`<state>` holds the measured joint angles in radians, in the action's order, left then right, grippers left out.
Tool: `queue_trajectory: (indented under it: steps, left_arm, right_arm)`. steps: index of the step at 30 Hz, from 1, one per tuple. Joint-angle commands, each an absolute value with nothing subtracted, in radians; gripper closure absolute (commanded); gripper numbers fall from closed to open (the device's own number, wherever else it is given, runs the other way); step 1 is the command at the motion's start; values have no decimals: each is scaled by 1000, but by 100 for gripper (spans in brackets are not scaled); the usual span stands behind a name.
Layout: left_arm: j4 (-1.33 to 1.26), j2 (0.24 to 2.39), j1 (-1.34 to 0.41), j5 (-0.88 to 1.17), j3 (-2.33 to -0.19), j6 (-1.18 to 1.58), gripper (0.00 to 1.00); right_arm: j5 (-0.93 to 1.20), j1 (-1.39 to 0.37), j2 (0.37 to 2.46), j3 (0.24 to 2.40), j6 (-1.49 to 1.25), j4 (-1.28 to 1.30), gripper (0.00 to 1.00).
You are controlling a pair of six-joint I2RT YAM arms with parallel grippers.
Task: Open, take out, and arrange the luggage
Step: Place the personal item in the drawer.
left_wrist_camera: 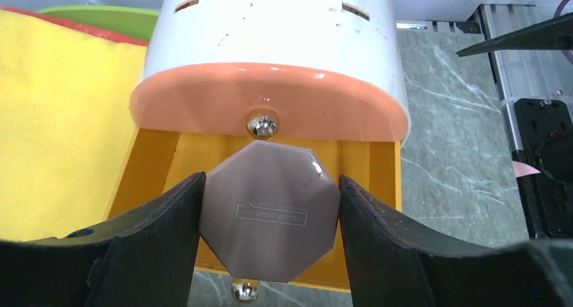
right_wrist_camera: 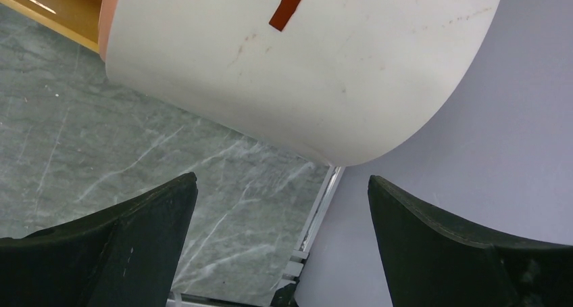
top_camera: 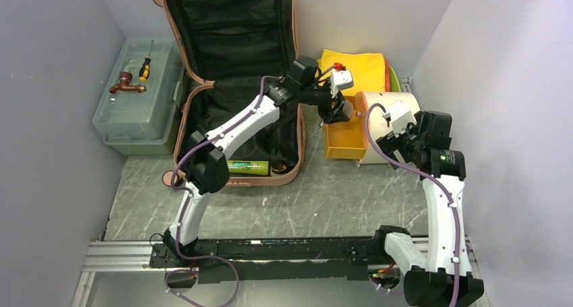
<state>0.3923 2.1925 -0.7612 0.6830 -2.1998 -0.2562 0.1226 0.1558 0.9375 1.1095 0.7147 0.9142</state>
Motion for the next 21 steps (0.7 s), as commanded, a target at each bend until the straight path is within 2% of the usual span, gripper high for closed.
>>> queue_trajectory:
  steps: [1,13,14,19,21]
  left_arm:
    - [309,2183,-784,714,-2165,-214,100]
    - [342,2175,-846,680,-2053,-251,100]
    - [344,2175,-849,671,-2050,-258,96]
    - [356,2174,-854,628,-2047,-282,66]
    - [364,2173,-853,606,-2049,-293,46]
  right_arm:
    - [93,158,915,1112,719,926,0]
    - [99,158,919,1111,736,921,0]
    - [101,158,918,1109,736,920,0]
    - [103,158,912,1099,739,917,0]
    - [103,158,908,1093,739,913,0]
